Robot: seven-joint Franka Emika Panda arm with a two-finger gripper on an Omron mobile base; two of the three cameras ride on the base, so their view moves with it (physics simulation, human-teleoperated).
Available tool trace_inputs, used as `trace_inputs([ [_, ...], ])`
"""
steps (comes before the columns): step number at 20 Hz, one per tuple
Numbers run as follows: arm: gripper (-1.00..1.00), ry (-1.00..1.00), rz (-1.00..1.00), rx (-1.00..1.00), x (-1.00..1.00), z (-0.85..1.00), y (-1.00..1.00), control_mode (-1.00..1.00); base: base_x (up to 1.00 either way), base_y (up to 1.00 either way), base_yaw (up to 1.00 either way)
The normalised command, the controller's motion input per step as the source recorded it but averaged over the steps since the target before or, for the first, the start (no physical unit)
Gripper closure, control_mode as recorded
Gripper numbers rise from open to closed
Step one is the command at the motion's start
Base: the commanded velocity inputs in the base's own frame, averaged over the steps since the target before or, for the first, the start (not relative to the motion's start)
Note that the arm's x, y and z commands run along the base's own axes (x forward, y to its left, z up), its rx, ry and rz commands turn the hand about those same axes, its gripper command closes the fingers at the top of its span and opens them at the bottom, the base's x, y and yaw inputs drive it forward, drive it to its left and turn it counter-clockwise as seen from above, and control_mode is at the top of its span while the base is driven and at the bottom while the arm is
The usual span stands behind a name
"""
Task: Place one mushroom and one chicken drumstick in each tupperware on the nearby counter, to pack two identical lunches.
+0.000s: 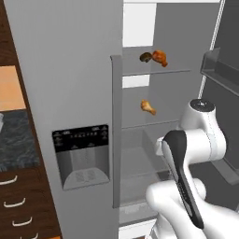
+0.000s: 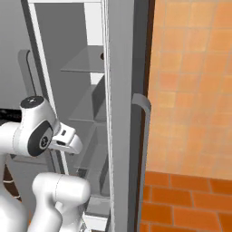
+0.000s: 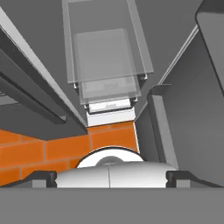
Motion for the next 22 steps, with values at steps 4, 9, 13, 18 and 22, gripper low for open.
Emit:
trace_inputs([
  [4, -1.0, 0.0, 0.0, 0.0, 0.0, 0.0, 0.0, 1.0, 0.17, 0.0, 0.04],
  [9, -1.0, 0.0, 0.0, 0.0, 0.0, 0.0, 0.0, 1.0, 0.38, -0.02, 0.03],
  [13, -1.0, 0.0, 0.0, 0.0, 0.0, 0.0, 0.0, 1.0, 0.46, -0.03, 0.0],
  [18, -1.0, 0.0, 0.0, 0.0, 0.0, 0.0, 0.0, 1.0, 0.39, -0.07, 0.0],
  [22, -1.0, 0.0, 0.0, 0.0, 0.0, 0.0, 0.0, 1.0, 0.01, 0.0, 0.0],
])
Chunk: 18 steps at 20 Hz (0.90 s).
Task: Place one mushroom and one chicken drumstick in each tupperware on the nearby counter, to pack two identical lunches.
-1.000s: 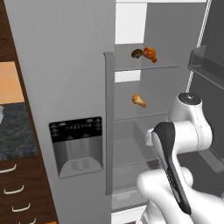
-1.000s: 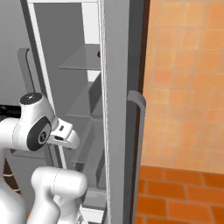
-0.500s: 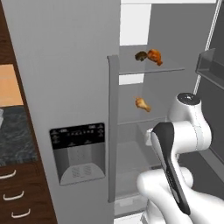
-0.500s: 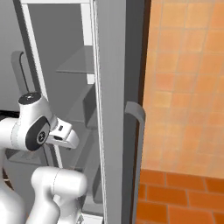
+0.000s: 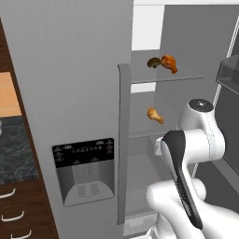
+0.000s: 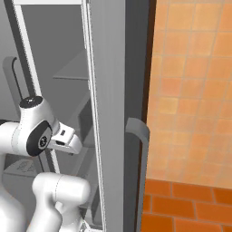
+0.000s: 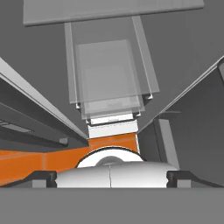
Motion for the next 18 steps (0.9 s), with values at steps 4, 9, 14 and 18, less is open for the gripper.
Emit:
trace_inputs([
  [4, -1.0, 0.0, 0.0, 0.0, 0.0, 0.0, 0.0, 1.0, 0.0, 0.0, 0.0],
  [9, -1.0, -0.07, 0.0, -0.01, 0.07, 0.04, 0.0, -1.0, 0.01, 0.0, 0.01],
  [14, -1.0, -0.26, 0.03, -0.09, 0.45, 0.2, 0.0, -1.0, 0.0, 0.0, 0.0],
  [18, -1.0, -0.11, 0.09, -0.01, 0.44, 0.0, -0.19, -1.0, 0.0, 0.0, 0.0],
])
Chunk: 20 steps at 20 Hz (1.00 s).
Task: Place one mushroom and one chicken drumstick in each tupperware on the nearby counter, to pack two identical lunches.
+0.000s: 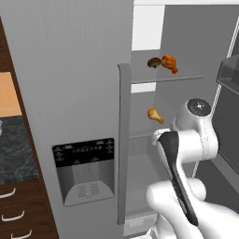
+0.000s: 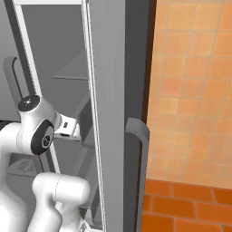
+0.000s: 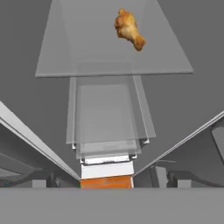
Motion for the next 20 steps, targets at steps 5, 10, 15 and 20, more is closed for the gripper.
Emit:
trace_inputs([
  [5, -1.0, 0.0, 0.08, -0.01, 0.93, 0.02, -0.08, -1.0, 0.0, 0.0, 0.0],
  [10, -1.0, 0.03, 0.08, -0.01, 0.99, 0.0, -0.24, -1.0, 0.0, 0.0, 0.0],
  [15, -1.0, 0.0, 0.03, 0.0, 0.98, -0.07, -0.33, -1.0, 0.0, 0.0, 0.0],
  [20, -1.0, 0.0, 0.07, 0.0, 0.96, -0.26, -0.29, -1.0, 0.0, 0.0, 0.0],
])
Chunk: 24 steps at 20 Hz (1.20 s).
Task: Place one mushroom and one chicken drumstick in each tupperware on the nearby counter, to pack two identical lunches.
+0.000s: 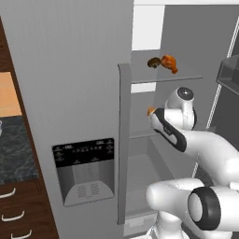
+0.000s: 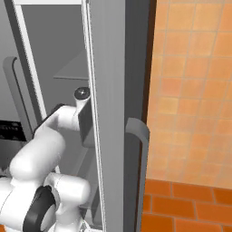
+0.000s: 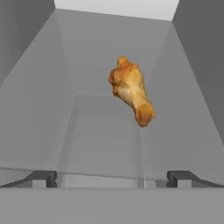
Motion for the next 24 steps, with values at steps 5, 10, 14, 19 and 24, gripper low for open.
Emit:
trace_inputs([
  [5, -1.0, -0.01, 0.08, 0.0, 0.8, -0.31, -0.2, -1.0, 0.0, 0.0, 0.0],
  [10, -1.0, 0.08, 0.04, 0.0, 0.6, -0.09, -0.26, -1.0, 0.0, 0.0, 0.0],
  [14, -1.0, 0.06, 0.05, 0.0, 0.67, -0.26, -0.08, -1.0, 0.0, 0.0, 0.0],
  [19, -1.0, 0.0, 0.06, -0.01, 0.43, -0.41, 0.0, -1.0, 0.0, 0.0, 0.0],
  [24, -1.0, 0.05, 0.03, -0.05, 0.3, -0.51, -0.04, -1.0, 0.0, 0.0, 0.0],
])
